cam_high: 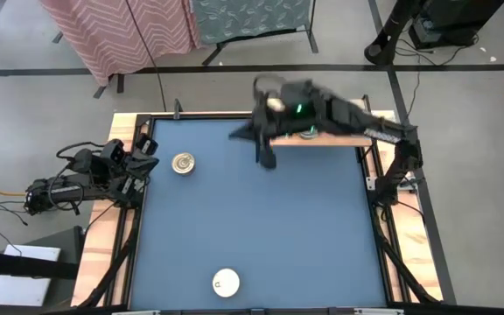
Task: Stack canned seafood by type on shelf
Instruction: Put the top blue-pink tuna can on the shelf
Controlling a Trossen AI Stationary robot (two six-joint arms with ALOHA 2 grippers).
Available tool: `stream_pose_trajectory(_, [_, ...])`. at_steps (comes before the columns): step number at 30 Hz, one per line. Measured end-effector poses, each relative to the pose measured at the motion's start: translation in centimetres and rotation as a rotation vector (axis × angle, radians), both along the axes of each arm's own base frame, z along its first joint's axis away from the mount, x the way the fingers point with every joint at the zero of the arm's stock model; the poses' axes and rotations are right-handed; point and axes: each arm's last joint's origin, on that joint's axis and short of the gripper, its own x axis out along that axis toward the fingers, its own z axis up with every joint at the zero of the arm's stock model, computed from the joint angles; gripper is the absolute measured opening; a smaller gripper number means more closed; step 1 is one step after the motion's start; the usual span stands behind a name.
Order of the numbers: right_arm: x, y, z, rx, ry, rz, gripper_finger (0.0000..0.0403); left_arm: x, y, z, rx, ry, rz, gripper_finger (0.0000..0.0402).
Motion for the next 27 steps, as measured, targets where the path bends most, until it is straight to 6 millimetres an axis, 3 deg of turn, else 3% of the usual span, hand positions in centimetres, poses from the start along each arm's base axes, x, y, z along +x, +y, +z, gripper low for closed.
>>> stream_pose_trajectory(4, [1.7,3.7,-2.5,0.041,0.142,0.074,0.0003,-0.2,0.0,0.5,0.059,0.006,0.069,0.0004])
stream_pose_trajectory(8, [4.5,5.9,-6.5,0.178,0.295,0.192,0.0004,-0.8,0.3,1.7,0.101,0.157,0.229,0.0004])
stream_pose_trajectory(13, [8.9,7.2,-12.1,0.181,0.376,0.207,0.0004,-3.9,0.2,5.8,0.159,0.237,0.394,0.0004])
stream_pose_trajectory(16, [11.4,6.7,-13.9,0.279,0.291,0.32,0.0004,-7.4,-0.2,9.2,0.172,0.199,0.415,0.0004])
stream_pose_trajectory(20, [13.2,4.6,-14.4,0.315,0.164,0.304,0.0004,-12.6,-0.9,12.3,0.154,0.203,0.405,0.0004])
stream_pose_trajectory(23, [14.0,2.9,-14.7,0.307,0.085,0.279,0.0004,-15.4,-1.2,13.2,0.118,0.214,0.384,0.0004])
stream_pose_trajectory(27, [14.7,-0.3,-15.6,0.336,0.041,0.244,0.0004,-16.8,-1.5,13.2,0.118,0.262,0.363,0.0004])
